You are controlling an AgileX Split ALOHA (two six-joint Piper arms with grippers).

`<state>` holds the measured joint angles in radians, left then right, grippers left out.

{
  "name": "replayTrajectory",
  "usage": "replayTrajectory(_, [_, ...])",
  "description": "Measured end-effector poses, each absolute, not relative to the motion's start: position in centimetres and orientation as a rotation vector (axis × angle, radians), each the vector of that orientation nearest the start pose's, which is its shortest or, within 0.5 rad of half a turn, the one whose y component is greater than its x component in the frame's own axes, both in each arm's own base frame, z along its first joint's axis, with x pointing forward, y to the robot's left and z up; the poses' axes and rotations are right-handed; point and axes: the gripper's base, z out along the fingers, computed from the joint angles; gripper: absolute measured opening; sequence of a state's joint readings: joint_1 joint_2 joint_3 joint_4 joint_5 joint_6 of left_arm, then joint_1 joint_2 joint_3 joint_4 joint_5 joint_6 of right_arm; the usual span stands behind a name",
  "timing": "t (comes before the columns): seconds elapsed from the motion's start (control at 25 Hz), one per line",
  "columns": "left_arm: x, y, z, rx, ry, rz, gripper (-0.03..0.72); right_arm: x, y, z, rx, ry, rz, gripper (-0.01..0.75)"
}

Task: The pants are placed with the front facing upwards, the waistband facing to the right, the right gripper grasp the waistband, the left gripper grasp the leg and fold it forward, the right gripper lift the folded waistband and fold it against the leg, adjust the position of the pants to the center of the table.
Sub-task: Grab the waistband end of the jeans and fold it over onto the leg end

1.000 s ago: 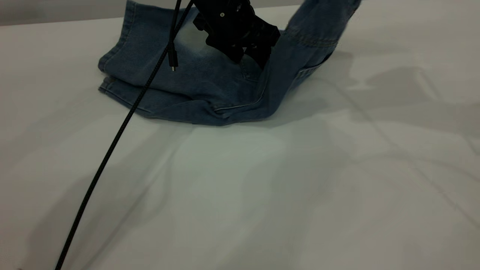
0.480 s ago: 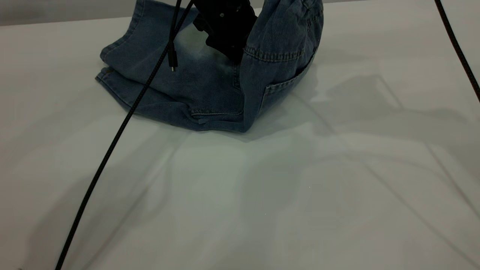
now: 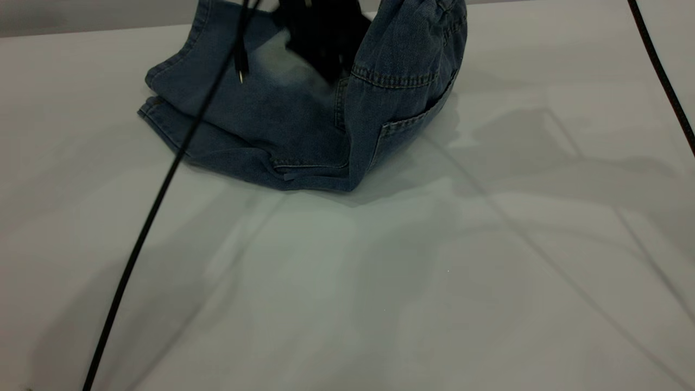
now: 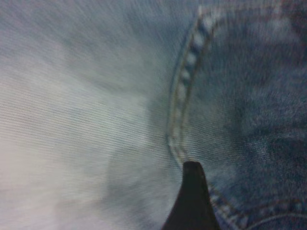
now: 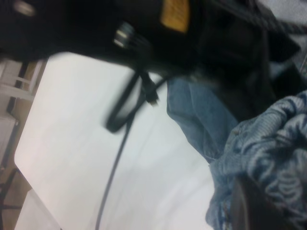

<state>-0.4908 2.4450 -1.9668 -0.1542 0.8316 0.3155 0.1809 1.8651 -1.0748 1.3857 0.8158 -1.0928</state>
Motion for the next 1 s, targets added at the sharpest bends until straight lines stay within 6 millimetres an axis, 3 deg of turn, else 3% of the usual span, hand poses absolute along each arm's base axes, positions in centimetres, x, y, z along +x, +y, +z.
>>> replayTrajectory(0.08, [44.9, -24.8, 13.5, 1.032, 2.602, -0.167, 0.51, 34.6, 13.0, 18.7, -0.319, 2.401, 1.153, 0.057])
replayTrajectory(0.2, [45.2, -23.7, 14.9, 1.078, 2.637, -0.04, 0.51, 34.6, 13.0, 18.7, -0.319, 2.401, 1.152, 0.057])
replayTrajectory(0.48, [46.5, -18.3, 15.2, 0.986, 2.792, 0.293, 0.51, 34.6, 13.0, 18.7, -0.324, 2.402, 1.152, 0.057])
replayTrajectory(0.6, [47.1, -16.9, 15.1, 0.94, 2.815, 0.278, 0.51, 34.6, 13.0, 18.7, -0.324, 2.402, 1.153, 0.057])
replayTrajectory(0.76, [47.8, -16.3, 15.0, 0.846, 2.805, 0.124, 0.51, 34.6, 13.0, 18.7, -0.328, 2.403, 1.154, 0.057])
replayTrajectory(1.0, [47.7, -17.3, 11.6, 0.867, 2.854, 0.017, 0.51, 34.6, 13.0, 18.7, -0.329, 2.403, 1.156, 0.057])
